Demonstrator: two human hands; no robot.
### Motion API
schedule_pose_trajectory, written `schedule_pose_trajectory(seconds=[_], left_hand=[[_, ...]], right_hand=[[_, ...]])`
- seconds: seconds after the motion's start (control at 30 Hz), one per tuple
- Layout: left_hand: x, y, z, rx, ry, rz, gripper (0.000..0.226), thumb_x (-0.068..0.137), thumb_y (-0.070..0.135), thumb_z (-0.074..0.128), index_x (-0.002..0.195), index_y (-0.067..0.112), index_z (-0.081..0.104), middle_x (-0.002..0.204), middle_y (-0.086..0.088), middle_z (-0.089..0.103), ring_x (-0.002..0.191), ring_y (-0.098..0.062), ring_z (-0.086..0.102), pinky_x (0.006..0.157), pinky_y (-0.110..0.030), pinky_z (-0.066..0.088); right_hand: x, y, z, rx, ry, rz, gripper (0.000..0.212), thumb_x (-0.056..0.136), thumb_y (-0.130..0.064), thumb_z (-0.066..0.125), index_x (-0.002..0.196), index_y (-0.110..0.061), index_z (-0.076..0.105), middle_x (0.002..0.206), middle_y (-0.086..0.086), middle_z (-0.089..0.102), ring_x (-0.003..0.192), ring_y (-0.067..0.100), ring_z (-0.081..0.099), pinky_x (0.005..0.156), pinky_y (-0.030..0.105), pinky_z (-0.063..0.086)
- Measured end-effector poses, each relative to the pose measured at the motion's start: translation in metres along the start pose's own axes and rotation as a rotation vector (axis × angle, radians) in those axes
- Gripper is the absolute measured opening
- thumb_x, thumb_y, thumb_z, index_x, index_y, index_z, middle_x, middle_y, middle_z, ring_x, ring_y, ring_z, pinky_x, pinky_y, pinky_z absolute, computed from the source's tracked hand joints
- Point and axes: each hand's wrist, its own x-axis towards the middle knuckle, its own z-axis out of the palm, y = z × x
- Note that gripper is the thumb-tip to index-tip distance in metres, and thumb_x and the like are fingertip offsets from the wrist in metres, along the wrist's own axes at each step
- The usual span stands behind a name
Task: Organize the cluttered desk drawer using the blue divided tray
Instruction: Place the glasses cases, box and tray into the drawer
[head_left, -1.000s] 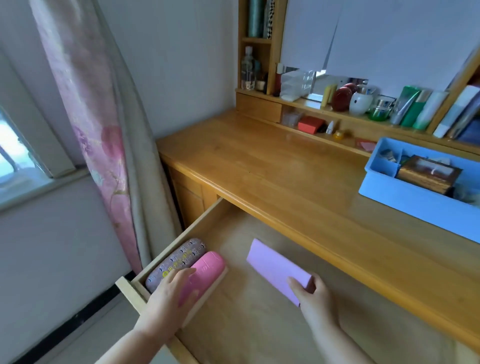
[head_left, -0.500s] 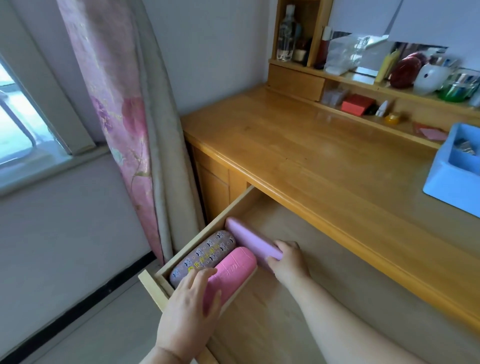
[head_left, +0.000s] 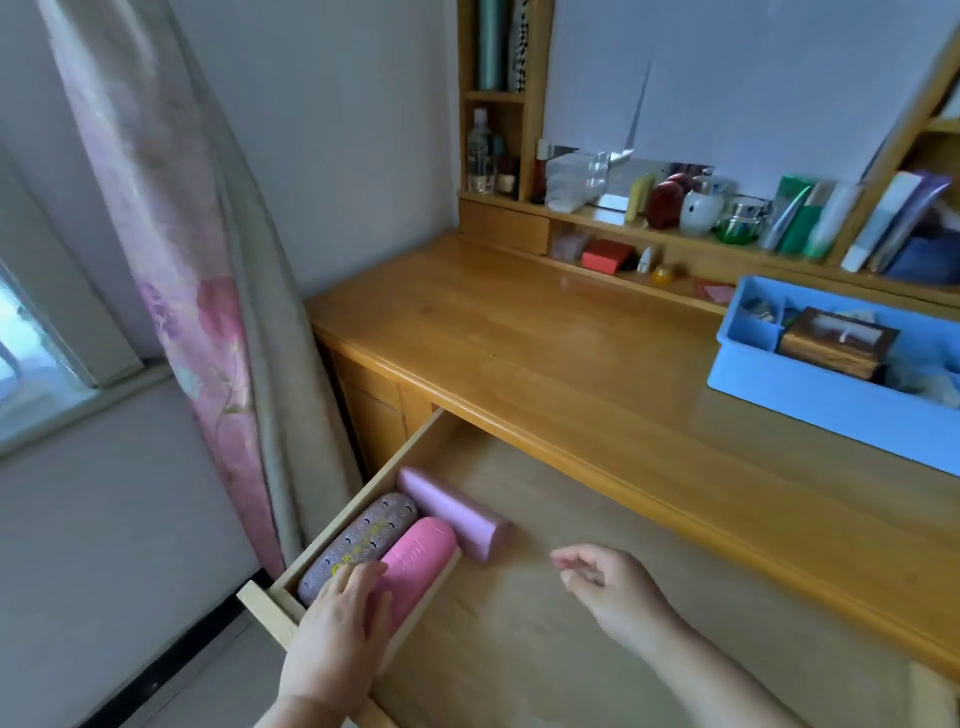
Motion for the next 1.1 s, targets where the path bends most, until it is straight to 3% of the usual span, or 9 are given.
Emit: schedule_pose_trajectory(seconds=[0.07,0.13,0.33,0.47,0.53,0.67,0.83,0.97,1.1], left_hand=[[-0.001,0.01,-0.004,0.031,-0.06,0.02,0.033,0.087,0.04,0.049,0.102,0.017,0.066,0.101,0.0,0.064,0.095,-0.024,0.063,0.08,-0.034,0.05],[0.003,0.029,-0.004,0.051,-0.108,0.091,0.048,0.082,0.048,0.038,0.099,0.015,0.068,0.101,-0.003,0.064,0.093,-0.027,0.063,0.079,-0.036,0.05],[0.007,0.158,0.019,-0.119,-0.149,0.404,0.007,0.086,0.015,0.059,0.083,0.019,0.063,0.081,0.011,0.059,0.079,-0.016,0.06,0.07,-0.023,0.041],[0.006,0.233,0.036,-0.33,-0.192,0.434,0.012,0.086,0.01,0.064,0.078,0.018,0.063,0.074,0.014,0.056,0.065,0.003,0.052,0.063,-0.006,0.036],[0.013,0.265,0.043,-0.396,-0.193,0.43,0.011,0.086,0.01,0.064,0.078,0.018,0.064,0.073,0.013,0.058,0.067,0.001,0.052,0.062,-0.007,0.036],[0.043,0.32,0.052,-0.412,-0.206,0.493,0.007,0.085,0.007,0.064,0.082,0.013,0.067,0.076,0.006,0.062,0.064,-0.001,0.05,0.062,-0.008,0.036],[0.095,0.375,0.066,-0.348,-0.194,0.612,0.011,0.088,0.013,0.062,0.097,0.014,0.067,0.092,0.004,0.064,0.079,-0.009,0.056,0.073,-0.018,0.044],[0.149,0.408,0.082,-0.143,-0.123,0.735,0.032,0.092,0.024,0.057,0.123,0.018,0.059,0.124,0.002,0.056,0.108,-0.015,0.055,0.091,-0.025,0.042],[0.202,0.429,0.106,0.096,-0.171,0.695,0.049,0.096,0.033,0.047,0.142,0.019,0.037,0.144,-0.001,0.041,0.133,-0.021,0.035,0.111,-0.034,0.027]], right_hand=[[-0.03,0.002,-0.035,0.001,0.061,-0.03,0.025,0.09,-0.014,0.06,0.085,-0.038,0.063,0.08,-0.012,0.069,0.079,0.009,0.066,0.069,0.012,0.046],[-0.056,0.007,-0.071,0.012,0.157,-0.026,0.022,0.09,-0.016,0.06,0.082,-0.037,0.065,0.079,-0.006,0.071,0.074,0.009,0.066,0.072,0.021,0.049],[-0.11,0.035,-0.144,0.026,0.405,-0.042,0.025,0.09,-0.009,0.057,0.077,-0.03,0.065,0.076,-0.005,0.07,0.059,0.009,0.06,0.068,0.029,0.05],[-0.121,0.051,-0.179,0.014,0.448,-0.026,0.025,0.091,-0.01,0.056,0.077,-0.028,0.065,0.074,-0.008,0.068,0.052,-0.003,0.056,0.056,0.013,0.045],[-0.117,0.062,-0.201,-0.022,0.48,-0.006,0.022,0.093,-0.019,0.055,0.079,-0.033,0.064,0.078,-0.012,0.068,0.063,-0.004,0.059,0.056,0.009,0.042],[-0.096,0.088,-0.24,-0.181,0.525,0.06,0.013,0.095,-0.033,0.05,0.093,-0.038,0.062,0.104,-0.02,0.062,0.095,0.0,0.055,0.076,0.017,0.041],[-0.069,0.125,-0.248,-0.363,0.433,0.108,0.031,0.096,-0.037,0.048,0.126,-0.037,0.054,0.146,-0.015,0.036,0.133,0.01,0.037,0.106,0.03,0.036],[-0.063,0.138,-0.238,-0.535,0.477,0.057,0.037,0.096,-0.045,0.038,0.133,-0.047,0.041,0.152,-0.02,0.021,0.141,0.008,0.02,0.113,0.032,0.025],[-0.06,0.14,-0.24,-0.52,0.471,0.039,0.037,0.097,-0.045,0.035,0.134,-0.048,0.038,0.151,-0.023,0.018,0.14,0.005,0.017,0.113,0.03,0.021]])
